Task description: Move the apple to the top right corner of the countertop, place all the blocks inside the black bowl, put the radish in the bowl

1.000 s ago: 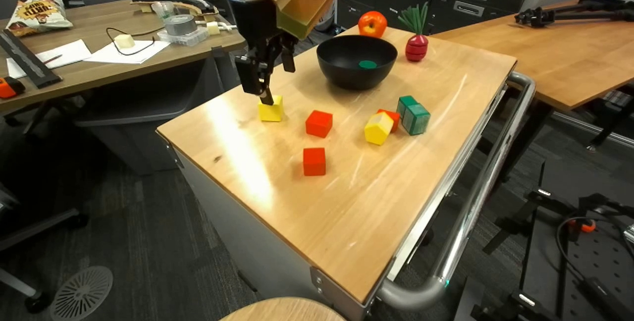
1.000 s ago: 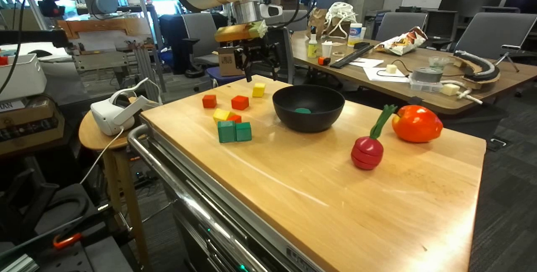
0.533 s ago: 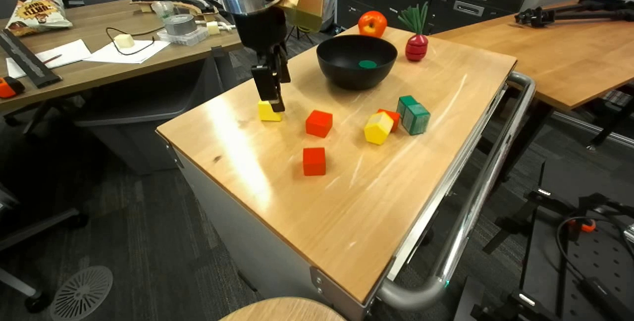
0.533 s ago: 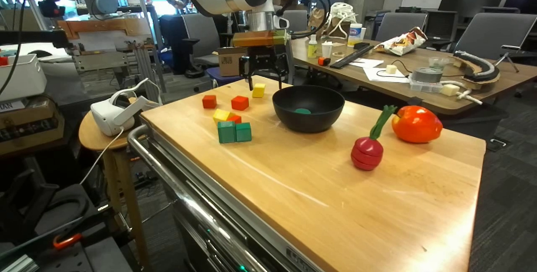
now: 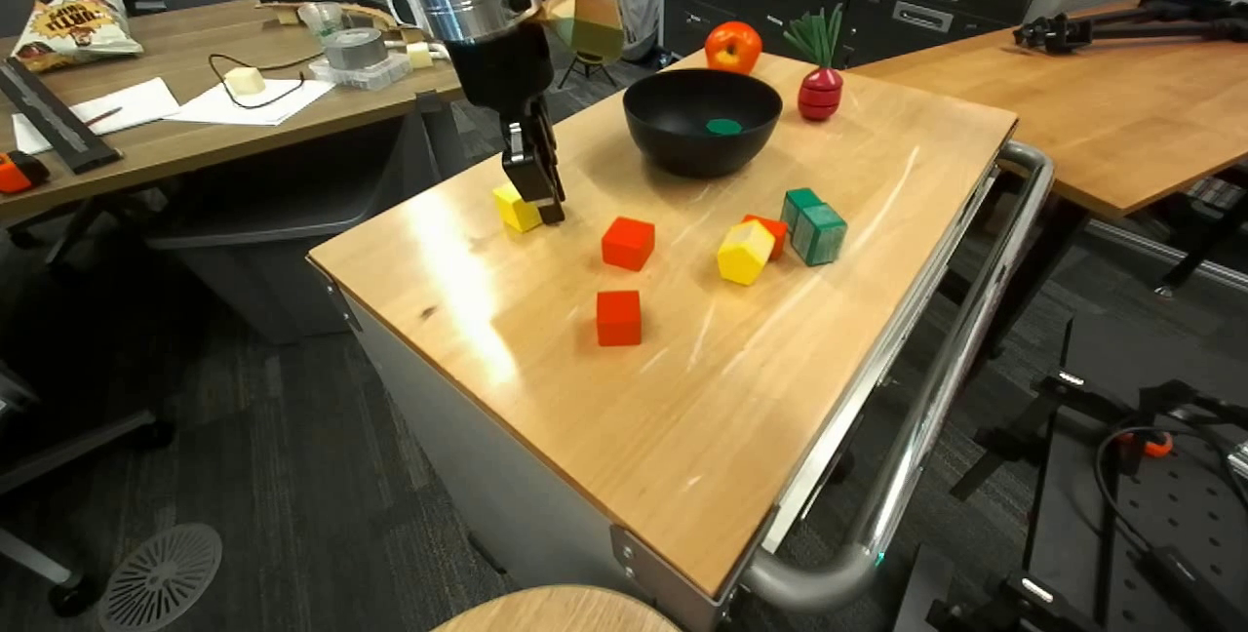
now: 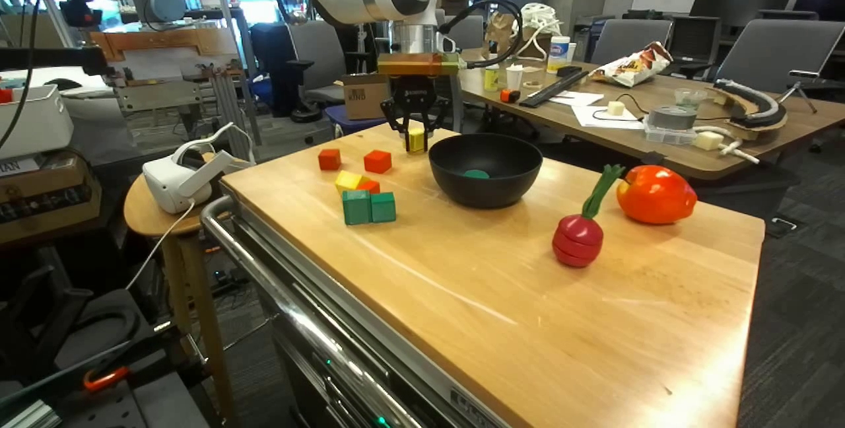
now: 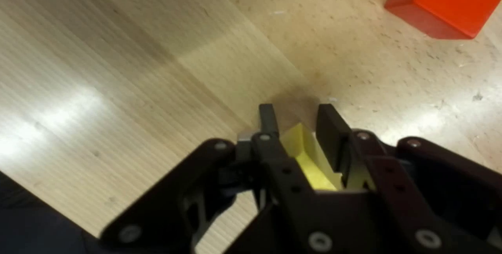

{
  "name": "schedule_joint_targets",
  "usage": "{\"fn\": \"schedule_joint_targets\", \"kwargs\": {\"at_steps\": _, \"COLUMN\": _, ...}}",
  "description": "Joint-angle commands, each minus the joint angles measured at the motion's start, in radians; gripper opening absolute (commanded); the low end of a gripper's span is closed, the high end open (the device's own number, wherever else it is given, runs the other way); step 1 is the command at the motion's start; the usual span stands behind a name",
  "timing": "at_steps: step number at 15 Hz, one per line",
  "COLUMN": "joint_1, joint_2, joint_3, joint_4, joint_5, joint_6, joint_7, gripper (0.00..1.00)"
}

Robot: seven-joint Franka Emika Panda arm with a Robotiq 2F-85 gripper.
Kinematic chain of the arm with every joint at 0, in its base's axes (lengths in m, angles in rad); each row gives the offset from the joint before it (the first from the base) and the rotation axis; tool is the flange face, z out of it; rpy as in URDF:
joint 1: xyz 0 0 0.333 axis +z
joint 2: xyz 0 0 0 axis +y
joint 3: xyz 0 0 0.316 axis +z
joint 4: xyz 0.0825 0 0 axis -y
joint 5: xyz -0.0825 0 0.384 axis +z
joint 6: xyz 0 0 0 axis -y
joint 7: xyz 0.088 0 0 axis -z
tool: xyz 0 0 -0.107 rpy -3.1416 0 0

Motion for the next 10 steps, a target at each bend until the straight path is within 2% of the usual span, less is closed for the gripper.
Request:
{"fn": "schedule_joint_targets", "kwargs": {"at_steps": 1, "joint_1": 0.004, "joint_2": 0.036, "joint_3": 0.014, "joint_4": 0.082, "joint_5": 0.004, "joint_6": -0.054, "joint_7": -0.037, "gripper": 0.04}}
{"fn": "schedule_joint_targets", "kwargs": {"at_steps": 2, "joint_1": 0.007, "joint_2": 0.038, "joint_3": 0.016, "joint_4": 0.089, "joint_5": 0.001, "joint_6": -0.058, "joint_7": -0.041, "gripper": 0.00}}
{"fn": "schedule_joint_targets", "kwargs": {"at_steps": 5, "joint_1": 0.020, "joint_2": 0.041, "joint_3": 0.015, "joint_4": 0.110, "joint_5": -0.011, "joint_6": -0.070, "joint_7": -0.047, "gripper": 0.03}}
{"fn": "schedule_joint_targets", "kwargs": {"at_steps": 6, "joint_1": 0.024, "joint_2": 0.040, "joint_3": 0.015, "joint_4": 0.114, "joint_5": -0.013, "joint_6": -0.076, "joint_7": -0.050, "gripper": 0.26}}
{"fn": "schedule_joint_targets", "kwargs": {"at_steps": 8, "joint_1": 0.031, "joint_2": 0.028, "joint_3": 0.014, "joint_4": 0.114, "joint_5": -0.009, "joint_6": -0.091, "joint_7": -0.034, "gripper": 0.29}}
{"fn": "schedule_joint_targets", "kwargs": {"at_steps": 10, "joint_1": 0.036, "joint_2": 0.019, "joint_3": 0.014, "joint_4": 0.124, "joint_5": 0.009, "joint_6": -0.131, "joint_7": 0.001, "gripper": 0.44}}
